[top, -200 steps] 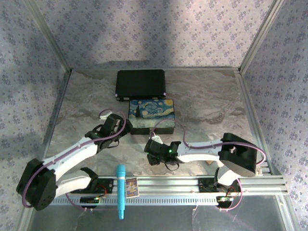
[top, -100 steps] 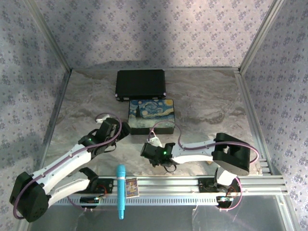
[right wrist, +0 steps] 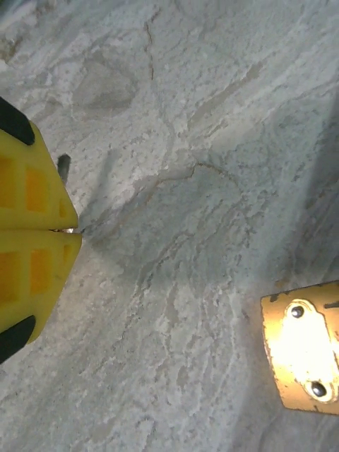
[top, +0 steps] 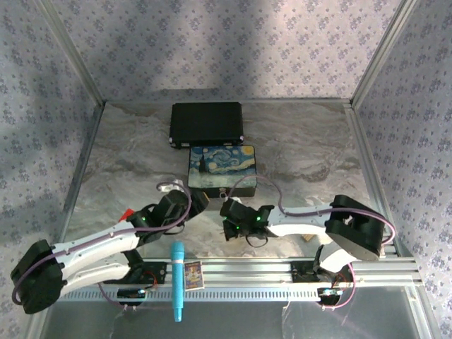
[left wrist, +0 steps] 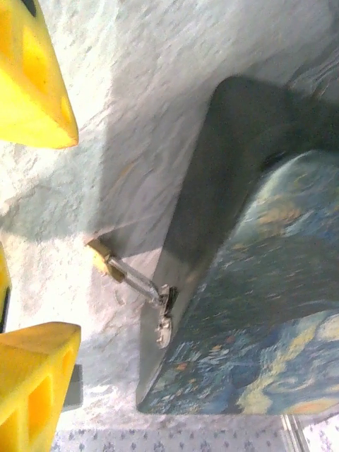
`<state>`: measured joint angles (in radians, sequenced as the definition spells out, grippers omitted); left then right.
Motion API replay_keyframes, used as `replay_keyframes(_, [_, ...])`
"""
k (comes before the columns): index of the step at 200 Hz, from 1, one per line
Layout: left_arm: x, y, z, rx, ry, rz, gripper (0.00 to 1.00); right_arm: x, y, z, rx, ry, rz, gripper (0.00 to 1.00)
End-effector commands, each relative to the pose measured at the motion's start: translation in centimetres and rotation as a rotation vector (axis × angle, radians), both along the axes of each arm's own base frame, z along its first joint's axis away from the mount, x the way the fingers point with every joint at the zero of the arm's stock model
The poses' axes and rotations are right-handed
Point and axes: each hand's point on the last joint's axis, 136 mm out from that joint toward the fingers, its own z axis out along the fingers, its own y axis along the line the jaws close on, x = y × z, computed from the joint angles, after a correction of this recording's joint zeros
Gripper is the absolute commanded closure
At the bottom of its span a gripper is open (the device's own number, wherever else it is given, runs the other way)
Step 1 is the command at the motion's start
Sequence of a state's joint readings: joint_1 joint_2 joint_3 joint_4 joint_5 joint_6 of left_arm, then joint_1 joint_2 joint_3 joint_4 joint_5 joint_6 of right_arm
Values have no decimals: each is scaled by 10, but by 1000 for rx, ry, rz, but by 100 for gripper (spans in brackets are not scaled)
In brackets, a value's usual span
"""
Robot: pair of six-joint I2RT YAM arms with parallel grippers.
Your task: Unlock the padlock with the key
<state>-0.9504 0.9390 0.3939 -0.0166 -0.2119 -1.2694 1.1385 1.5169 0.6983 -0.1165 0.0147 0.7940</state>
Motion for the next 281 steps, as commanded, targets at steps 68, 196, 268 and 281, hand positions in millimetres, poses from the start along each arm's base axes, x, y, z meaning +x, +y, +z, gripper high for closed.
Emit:
replay_keyframes(68, [-19, -44, 13, -452, 186, 195, 7, 25, 6, 74, 244, -98, -57, 99])
replay_keyframes(196, [-19, -94, 50, -765, 321, 142, 0, 30, 34, 129, 480, -190, -11, 99])
replay_keyframes(268, [-20, -93, 38, -701, 341, 155, 37, 16, 14, 121, 481, -160, -3, 100])
replay_keyframes(281, [-20, -90, 34, -675, 345, 165, 41, 16, 9, 121, 480, -164, -15, 100])
